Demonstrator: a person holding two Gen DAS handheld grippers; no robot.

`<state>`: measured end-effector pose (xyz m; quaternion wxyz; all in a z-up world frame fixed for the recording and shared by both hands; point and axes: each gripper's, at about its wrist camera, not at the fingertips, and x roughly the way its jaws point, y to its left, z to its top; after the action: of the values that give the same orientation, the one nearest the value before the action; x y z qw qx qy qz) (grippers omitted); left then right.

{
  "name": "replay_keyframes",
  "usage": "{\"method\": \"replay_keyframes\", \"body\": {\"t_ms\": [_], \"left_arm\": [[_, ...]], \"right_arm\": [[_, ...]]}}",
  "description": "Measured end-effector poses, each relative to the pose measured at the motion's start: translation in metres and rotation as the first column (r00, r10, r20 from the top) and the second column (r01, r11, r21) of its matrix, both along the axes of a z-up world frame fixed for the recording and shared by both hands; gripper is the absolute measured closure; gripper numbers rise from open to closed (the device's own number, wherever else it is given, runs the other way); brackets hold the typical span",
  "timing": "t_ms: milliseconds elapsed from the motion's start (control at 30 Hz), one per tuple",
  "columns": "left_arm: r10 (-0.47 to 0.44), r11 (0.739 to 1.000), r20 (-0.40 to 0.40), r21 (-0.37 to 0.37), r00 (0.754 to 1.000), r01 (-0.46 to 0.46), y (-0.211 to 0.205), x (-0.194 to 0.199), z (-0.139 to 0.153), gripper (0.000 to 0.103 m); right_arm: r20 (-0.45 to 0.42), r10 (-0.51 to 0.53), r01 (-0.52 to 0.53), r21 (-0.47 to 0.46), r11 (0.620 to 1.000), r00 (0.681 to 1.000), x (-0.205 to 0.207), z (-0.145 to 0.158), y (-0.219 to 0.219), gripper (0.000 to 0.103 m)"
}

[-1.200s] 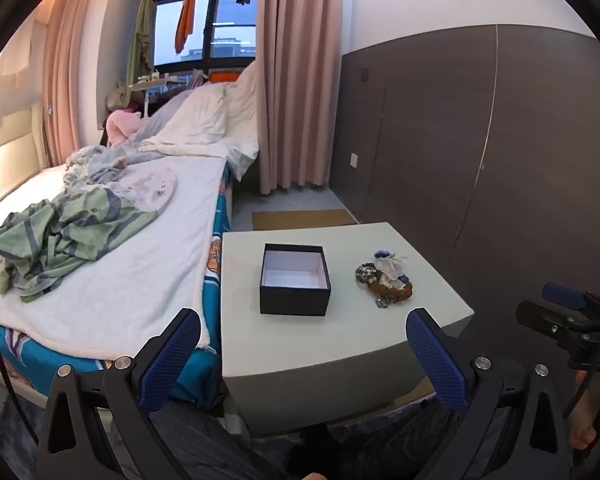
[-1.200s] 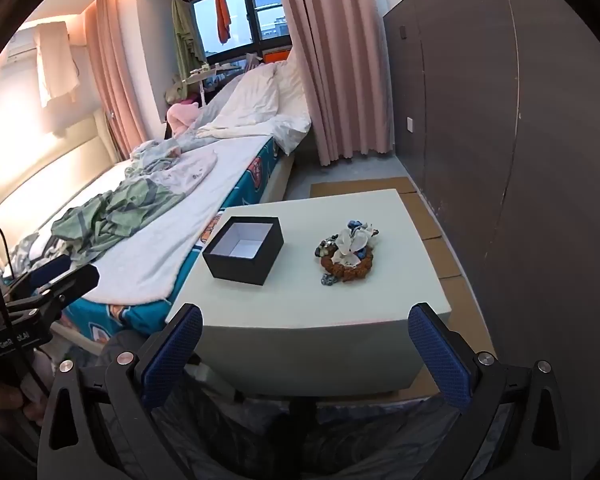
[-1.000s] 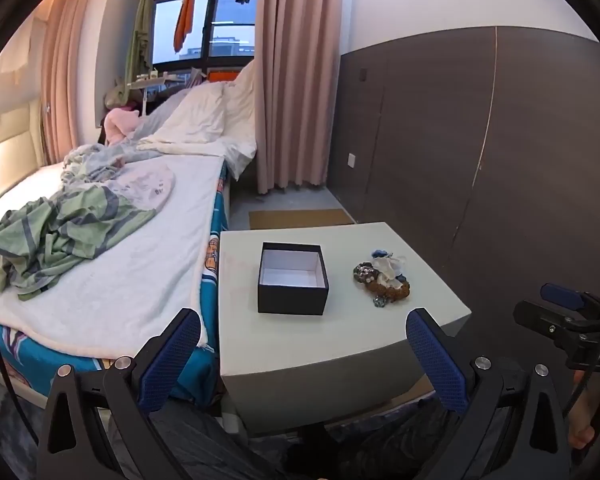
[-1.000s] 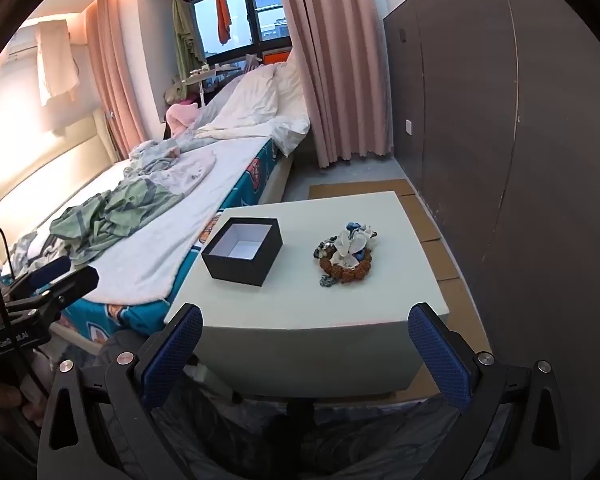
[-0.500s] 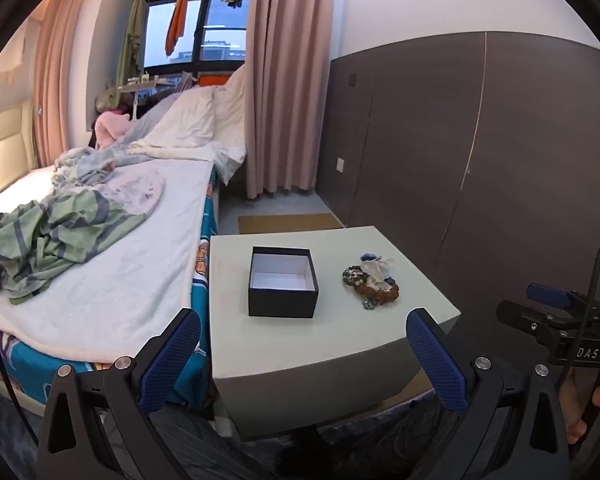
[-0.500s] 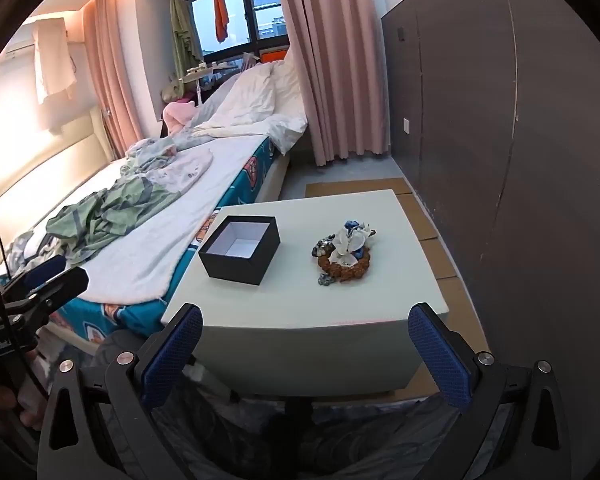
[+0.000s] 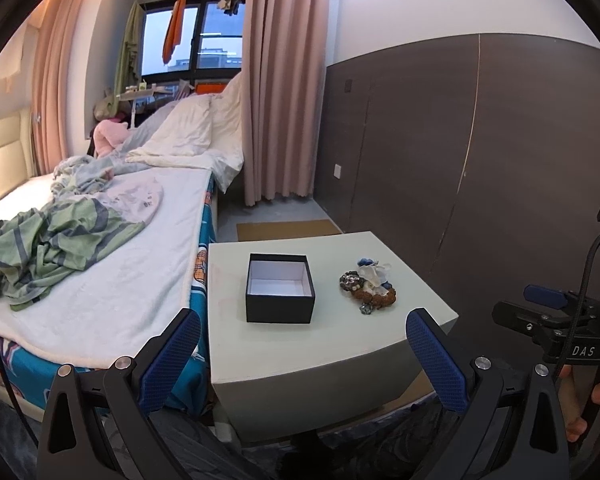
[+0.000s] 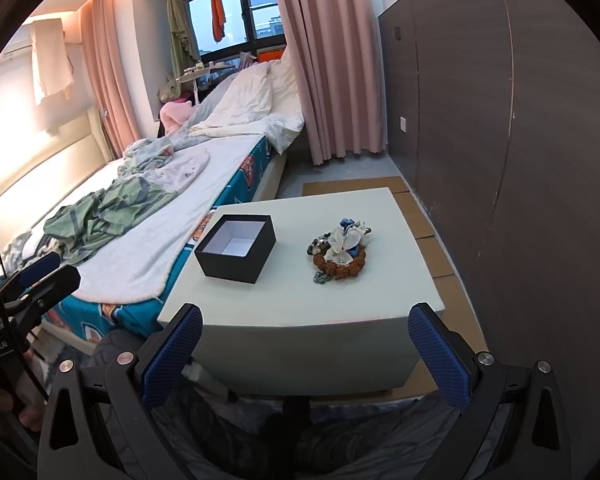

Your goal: Organize jewelry

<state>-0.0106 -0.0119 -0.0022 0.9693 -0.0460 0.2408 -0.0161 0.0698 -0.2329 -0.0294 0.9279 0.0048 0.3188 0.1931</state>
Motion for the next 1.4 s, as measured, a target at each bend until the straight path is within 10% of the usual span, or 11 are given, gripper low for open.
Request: {"method": "replay_keyframes", "body": {"t_ms": [1400], "left_arm": [[-0.010,1.000,-0.009,-0.005,1.000,0.010,0.007,0.001,0.007,0.001]], "right_arm": [[0.010,-0.013,0.013,-0.002,1.000,1.000,-0.002,0.007,-0.013,0.000]]}}
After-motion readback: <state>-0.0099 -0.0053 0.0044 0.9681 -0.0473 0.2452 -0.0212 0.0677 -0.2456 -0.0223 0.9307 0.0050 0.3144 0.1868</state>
